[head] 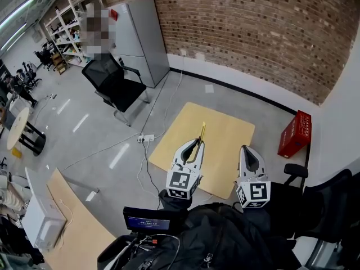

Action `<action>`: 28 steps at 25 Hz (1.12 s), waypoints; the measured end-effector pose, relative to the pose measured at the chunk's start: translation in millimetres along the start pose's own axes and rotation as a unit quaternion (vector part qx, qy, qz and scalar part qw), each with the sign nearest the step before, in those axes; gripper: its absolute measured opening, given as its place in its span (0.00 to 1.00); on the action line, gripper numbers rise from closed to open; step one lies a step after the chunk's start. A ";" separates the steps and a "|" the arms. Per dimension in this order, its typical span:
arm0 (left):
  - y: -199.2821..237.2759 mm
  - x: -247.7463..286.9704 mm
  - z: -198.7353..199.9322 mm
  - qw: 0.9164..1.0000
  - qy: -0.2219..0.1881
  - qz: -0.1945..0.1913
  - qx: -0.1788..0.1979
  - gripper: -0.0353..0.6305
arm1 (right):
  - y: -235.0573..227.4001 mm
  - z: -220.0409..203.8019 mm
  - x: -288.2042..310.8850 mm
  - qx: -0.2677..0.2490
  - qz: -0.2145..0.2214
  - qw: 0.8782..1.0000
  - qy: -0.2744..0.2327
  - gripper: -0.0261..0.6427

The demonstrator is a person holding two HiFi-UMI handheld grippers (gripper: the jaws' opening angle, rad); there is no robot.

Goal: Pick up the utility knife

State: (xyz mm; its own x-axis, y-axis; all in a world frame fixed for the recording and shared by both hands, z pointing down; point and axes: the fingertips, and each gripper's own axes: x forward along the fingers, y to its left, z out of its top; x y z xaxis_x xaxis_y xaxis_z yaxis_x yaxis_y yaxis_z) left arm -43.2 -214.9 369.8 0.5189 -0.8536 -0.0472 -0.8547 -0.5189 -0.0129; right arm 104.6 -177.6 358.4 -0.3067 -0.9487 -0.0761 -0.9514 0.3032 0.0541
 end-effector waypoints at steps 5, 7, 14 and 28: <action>-2.2 1.1 -1.6 1.000 0.003 0.003 -0.002 0.15 | -2.4 -2.2 -1.0 0.001 0.003 1.000 0.004 0.04; -3.9 0.6 -3.3 1.000 0.004 0.002 -0.002 0.15 | -2.7 -3.8 -2.6 0.002 0.004 1.000 0.005 0.04; -5.0 1.8 -5.4 1.000 0.006 0.000 -0.001 0.15 | -3.3 -6.5 -2.9 0.000 0.001 1.000 0.006 0.04; 1.4 12.4 -4.6 1.000 0.007 -0.001 0.003 0.15 | -7.8 -7.5 7.3 0.002 -0.003 1.000 0.003 0.04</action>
State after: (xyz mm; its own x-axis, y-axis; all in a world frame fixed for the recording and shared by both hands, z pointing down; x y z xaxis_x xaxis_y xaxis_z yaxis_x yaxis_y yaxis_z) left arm -37.9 -226.4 373.9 0.5201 -0.8535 -0.0330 -0.8541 -0.5198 -0.0183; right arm 110.0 -187.5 364.9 -0.3018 -0.9508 -0.0708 -0.9530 0.2988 0.0498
